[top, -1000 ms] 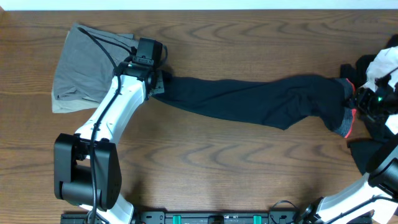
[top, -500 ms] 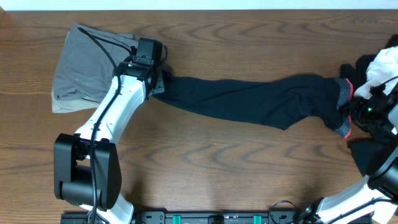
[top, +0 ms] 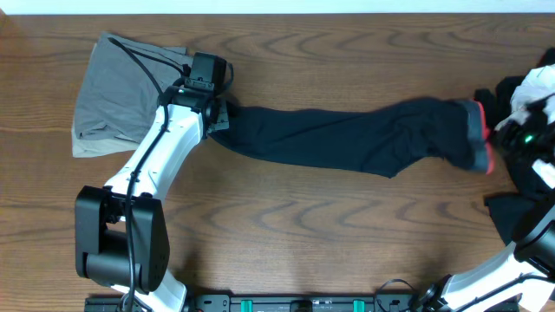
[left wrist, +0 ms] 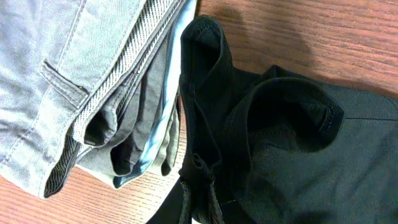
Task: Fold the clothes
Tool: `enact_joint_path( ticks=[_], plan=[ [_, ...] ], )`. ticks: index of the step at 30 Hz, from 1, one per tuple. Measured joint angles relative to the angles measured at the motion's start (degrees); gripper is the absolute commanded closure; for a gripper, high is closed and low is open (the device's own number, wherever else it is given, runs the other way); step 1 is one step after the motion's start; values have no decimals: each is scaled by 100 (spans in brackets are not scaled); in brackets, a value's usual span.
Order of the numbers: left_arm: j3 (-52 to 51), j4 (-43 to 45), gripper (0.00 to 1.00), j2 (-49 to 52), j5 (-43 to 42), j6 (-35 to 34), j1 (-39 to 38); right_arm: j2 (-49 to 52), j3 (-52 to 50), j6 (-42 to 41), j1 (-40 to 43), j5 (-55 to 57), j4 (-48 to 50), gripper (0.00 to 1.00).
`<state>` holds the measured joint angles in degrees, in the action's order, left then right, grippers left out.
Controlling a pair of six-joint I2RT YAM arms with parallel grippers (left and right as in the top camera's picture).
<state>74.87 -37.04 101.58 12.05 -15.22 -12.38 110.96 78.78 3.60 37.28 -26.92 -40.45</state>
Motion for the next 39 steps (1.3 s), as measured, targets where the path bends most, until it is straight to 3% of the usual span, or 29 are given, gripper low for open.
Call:
enact_joint_path(
  ticks=[4, 9, 10, 11, 12, 14, 19, 23, 28, 32, 39],
  plan=[
    [0, 44, 89, 0, 0, 0, 0, -26, 804, 146, -2, 59, -452, 99],
    [0, 131, 89, 0, -7, 0, 0, -46, 927, 210, -13, 105, -570, 98],
    [0, 133, 89, 0, -13, 0, 0, -46, 927, 210, -24, 109, -584, 94],
    [0, 131, 89, 0, -17, 0, 0, -46, 927, 210, -26, 114, -597, 85],
    [0, 133, 89, 0, -28, 0, 0, -46, 927, 216, -28, 125, -623, 70],
    [0, 129, 89, 0, -48, 0, 0, -46, 927, 229, -28, 197, -761, 55],
    [0, 127, 88, 0, -81, 0, 0, -46, 927, 197, -28, 516, -986, 51],
    [0, 131, 88, 0, -98, 0, 0, -46, 918, 122, -28, 704, -1010, 41],
    [0, 129, 83, 0, -138, 15, 0, -46, 568, 83, -28, 750, -575, 40],
    [0, 131, 94, 0, -417, 11, 0, -46, 181, 72, -28, 621, -378, 41],
    [-7, 404, 94, -153, -935, 328, -245, -46, 122, 35, -28, 522, -328, 43]
  ],
)
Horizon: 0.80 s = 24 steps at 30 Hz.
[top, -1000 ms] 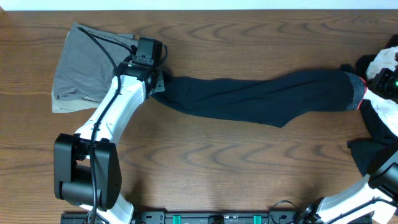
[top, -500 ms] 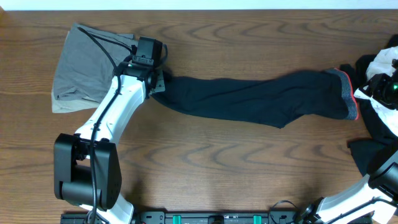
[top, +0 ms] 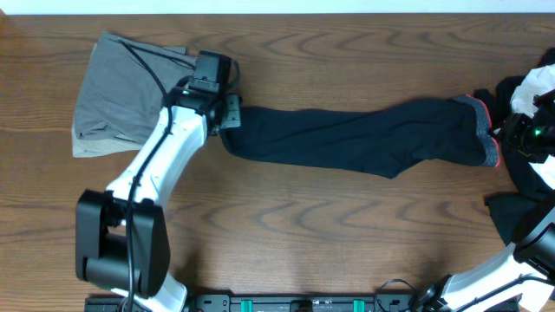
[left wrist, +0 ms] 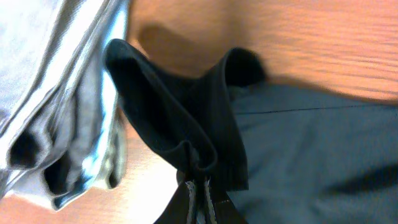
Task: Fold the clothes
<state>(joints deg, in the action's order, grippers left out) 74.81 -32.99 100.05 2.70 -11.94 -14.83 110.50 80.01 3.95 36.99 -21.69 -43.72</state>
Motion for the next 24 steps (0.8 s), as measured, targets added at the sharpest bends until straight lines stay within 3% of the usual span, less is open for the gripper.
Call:
enact_joint_path(
  ticks=[7, 17, 24],
  plan=[
    [2, 243, 94, -800, -387, 378, -898, 0, 0, -20, 0, -42, 0, 44],
    [-4, 1552, 94, -833, -1912, 798, -2120, 0, 0, -85, 0, -98, -9, 46],
    [-4, 2052, 92, -833, -2352, 791, -2638, 0, 0, -101, 0, -153, -9, 45]
  ],
)
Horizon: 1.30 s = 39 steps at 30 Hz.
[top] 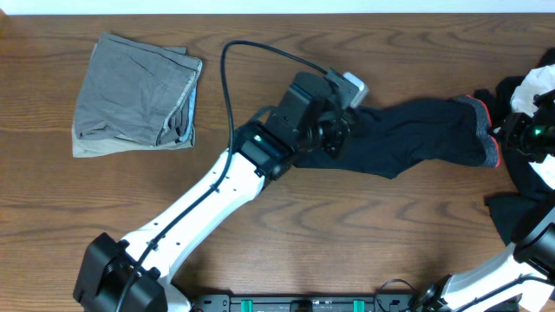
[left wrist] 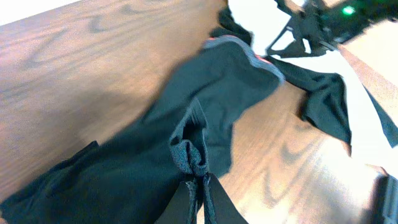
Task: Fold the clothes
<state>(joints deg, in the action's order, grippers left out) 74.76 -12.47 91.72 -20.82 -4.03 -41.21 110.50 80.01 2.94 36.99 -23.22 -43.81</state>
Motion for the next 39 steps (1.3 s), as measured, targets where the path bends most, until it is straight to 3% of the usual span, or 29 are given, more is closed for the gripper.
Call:
enact_joint_path(
  ticks=[9, 18, 21, 23, 27, 33, 39],
  plan=[
    [0, -409, 88, 186, 219, 2, -48, 0, 0, -2, 0, -33, 0, 45],
    [-2, -409, 84, 1099, 313, 2, -48, 0, 0, 0, 0, -35, -4, 46],
    [-7, -415, 76, 1178, 317, 22, -48, 0, 0, 0, 0, -35, -26, 45],
    [-7, -446, 60, 1167, 313, 33, -39, 0, 0, -2, 0, -35, -72, 45],
    [-7, -772, 47, 1145, 444, 50, 68, 0, 0, -2, 0, -35, -116, 45],
    [-7, -852, 45, 1132, 789, 46, 675, 0, 0, -2, 0, -44, -116, 44],
    [-4, -960, 45, 1167, 927, 46, 1220, 0, 0, -107, 0, 13, -157, 30]
  ],
)
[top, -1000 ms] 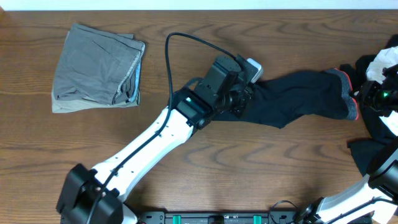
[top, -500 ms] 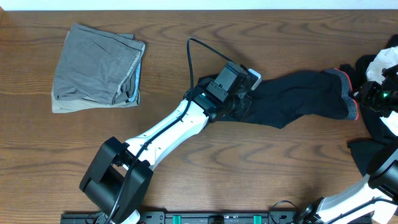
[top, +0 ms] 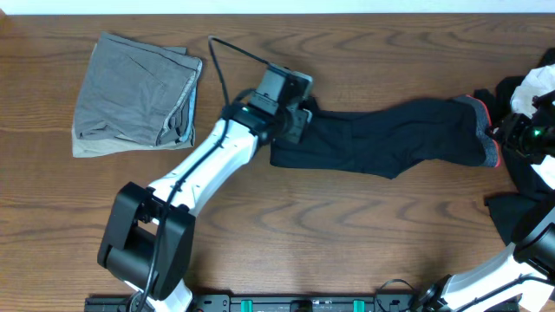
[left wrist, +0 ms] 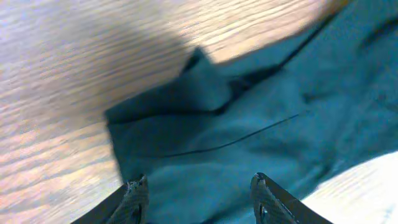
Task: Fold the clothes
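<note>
A long dark garment (top: 390, 139) lies across the table, its red-trimmed cuff (top: 492, 143) at the right. Its left end is doubled over and stops near the table's middle. My left gripper (top: 293, 117) hovers over that doubled end. In the left wrist view the left gripper (left wrist: 199, 190) is open, with the dark cloth (left wrist: 249, 124) spread below and nothing between the fingers (left wrist: 135, 193). My right gripper (top: 512, 132) sits at the cuff end. Its jaws are too small and dark to read.
A folded grey garment (top: 134, 95) lies at the back left. A heap of white (top: 539, 85) and black clothes (top: 529, 186) sits at the right edge, around the right arm. Bare wooden table (top: 303, 225) fills the front.
My left gripper was shut on the garment's left end, held over the garment's middle. Now it is open and further left, and that end lies doubled on the table.
My left gripper was shut on the dark garment's left end beside the grey pile, with the cuff bunched at the right. Then the garment lay stretched flat. Then the left end was over the middle. Now it is let go and the garment lies shorter.
</note>
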Tool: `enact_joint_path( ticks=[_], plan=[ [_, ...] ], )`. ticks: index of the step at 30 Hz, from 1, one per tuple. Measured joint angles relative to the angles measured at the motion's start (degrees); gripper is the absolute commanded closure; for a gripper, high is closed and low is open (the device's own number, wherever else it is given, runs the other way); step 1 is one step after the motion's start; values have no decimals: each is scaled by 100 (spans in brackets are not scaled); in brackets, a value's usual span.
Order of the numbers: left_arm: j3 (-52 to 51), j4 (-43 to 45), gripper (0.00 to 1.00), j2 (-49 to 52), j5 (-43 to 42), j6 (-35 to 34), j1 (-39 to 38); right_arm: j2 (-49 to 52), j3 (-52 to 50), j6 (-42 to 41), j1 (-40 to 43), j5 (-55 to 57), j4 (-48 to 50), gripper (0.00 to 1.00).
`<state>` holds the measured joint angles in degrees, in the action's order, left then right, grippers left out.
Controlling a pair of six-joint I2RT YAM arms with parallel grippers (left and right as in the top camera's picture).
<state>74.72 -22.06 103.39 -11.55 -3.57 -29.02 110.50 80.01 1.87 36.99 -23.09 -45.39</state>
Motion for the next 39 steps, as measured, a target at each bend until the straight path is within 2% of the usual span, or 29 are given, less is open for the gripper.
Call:
enact_joint_path(
  ticks=[3, 5, 18, 20, 21, 24, 26, 32, 39],
  plan=[
    [-2, -118, 45, 68, -2, 0, 98, 0, -2, -44, 0, 227, -26, 23],
    [0, -146, 45, 101, 0, 2, 151, 2, -2, -52, 0, 308, -17, 22],
    [0, -282, 44, 114, -4, 0, 275, 785, 22, -31, 4, -39, -382, 27],
    [0, -282, 44, 114, -2, 2, 278, 804, 17, -17, 2, -188, -315, 36],
    [0, -289, 44, 114, -2, 0, 278, 820, 13, 9, 2, -258, -232, 44],
    [-2, -295, 44, 114, -2, 2, 278, 863, -2, 39, 2, -579, -24, 83],
    [-2, -304, 44, 114, -2, 4, 278, 872, -2, 81, 2, -852, 57, 98],
    [-2, -459, 44, 114, 37, 70, 372, 765, 11, 247, 0, -1276, -118, 99],
    [0, -678, 44, 94, 96, 42, 1025, -597, 94, 400, -243, -1379, -107, 99]
  ],
)
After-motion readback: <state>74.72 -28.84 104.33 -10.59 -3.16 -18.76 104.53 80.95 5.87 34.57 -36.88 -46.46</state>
